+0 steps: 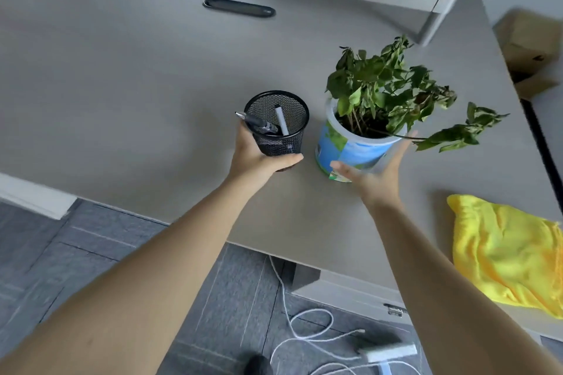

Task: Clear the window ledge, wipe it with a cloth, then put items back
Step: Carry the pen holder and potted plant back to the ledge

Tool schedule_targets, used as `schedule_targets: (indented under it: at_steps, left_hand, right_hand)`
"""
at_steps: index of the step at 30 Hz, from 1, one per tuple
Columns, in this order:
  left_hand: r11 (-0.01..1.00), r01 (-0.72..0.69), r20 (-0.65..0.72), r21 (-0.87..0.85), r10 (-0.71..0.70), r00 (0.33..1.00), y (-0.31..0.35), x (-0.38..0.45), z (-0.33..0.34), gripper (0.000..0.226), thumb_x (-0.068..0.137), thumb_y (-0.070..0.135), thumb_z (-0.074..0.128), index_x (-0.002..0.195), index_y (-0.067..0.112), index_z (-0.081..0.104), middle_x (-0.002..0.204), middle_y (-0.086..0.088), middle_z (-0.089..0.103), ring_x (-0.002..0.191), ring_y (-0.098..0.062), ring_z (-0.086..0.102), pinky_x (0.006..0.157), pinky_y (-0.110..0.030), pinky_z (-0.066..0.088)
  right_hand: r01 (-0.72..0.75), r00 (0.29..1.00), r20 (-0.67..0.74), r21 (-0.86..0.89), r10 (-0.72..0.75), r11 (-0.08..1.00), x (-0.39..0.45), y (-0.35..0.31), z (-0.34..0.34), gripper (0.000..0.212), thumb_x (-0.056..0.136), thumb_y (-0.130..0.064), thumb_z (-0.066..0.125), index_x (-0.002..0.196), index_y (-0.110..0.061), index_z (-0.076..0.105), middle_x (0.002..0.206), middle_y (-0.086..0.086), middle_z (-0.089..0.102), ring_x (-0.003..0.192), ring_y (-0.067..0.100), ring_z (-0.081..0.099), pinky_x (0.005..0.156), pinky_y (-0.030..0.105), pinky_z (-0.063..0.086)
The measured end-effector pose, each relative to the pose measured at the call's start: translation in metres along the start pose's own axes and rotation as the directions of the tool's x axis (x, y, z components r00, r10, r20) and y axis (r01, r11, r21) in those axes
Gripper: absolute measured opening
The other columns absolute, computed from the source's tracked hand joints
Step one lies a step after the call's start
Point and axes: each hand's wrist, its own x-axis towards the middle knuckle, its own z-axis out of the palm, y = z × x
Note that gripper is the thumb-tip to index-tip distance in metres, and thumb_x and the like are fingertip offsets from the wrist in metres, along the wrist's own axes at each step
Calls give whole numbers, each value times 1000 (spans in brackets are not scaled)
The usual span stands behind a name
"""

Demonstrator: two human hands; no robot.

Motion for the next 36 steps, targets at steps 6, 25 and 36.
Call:
schedule_targets:
  at_steps: [6, 25, 36]
  left_hand:
    - [997, -28, 22, -75, 30, 999, -22, 30, 7, 72, 48, 11, 76, 111, 2, 43, 98, 0, 61, 85, 1, 62, 76, -12, 50]
    - [993, -92, 99, 69, 85, 991, 27, -18, 39, 75, 41, 31, 83, 103, 0, 53, 107, -21, 65, 100, -30, 64, 93, -53, 49]
    - [969, -248, 381, 5, 227, 896, 105, -198, 216, 85, 34, 38, 77, 109, 9, 49, 109, -8, 64, 102, -20, 60, 93, -30, 48]
  right_hand:
    - [-47, 997, -62, -33, 45, 998, 8, 2, 7, 92, 40, -28, 83, 116, -28, 30, 130, 10, 49, 121, 24, 49, 105, 48, 41]
    - [80, 966, -248, 8, -75, 997, -33, -26, -63, 74, 43, -23, 79, 100, -17, 32, 95, -10, 48, 91, 9, 54, 84, 23, 47]
    - [119, 874, -464, -79, -142, 990, -170, -44, -294, 72, 45, -21, 78, 100, -21, 32, 93, -21, 43, 86, -17, 50, 72, 3, 42]
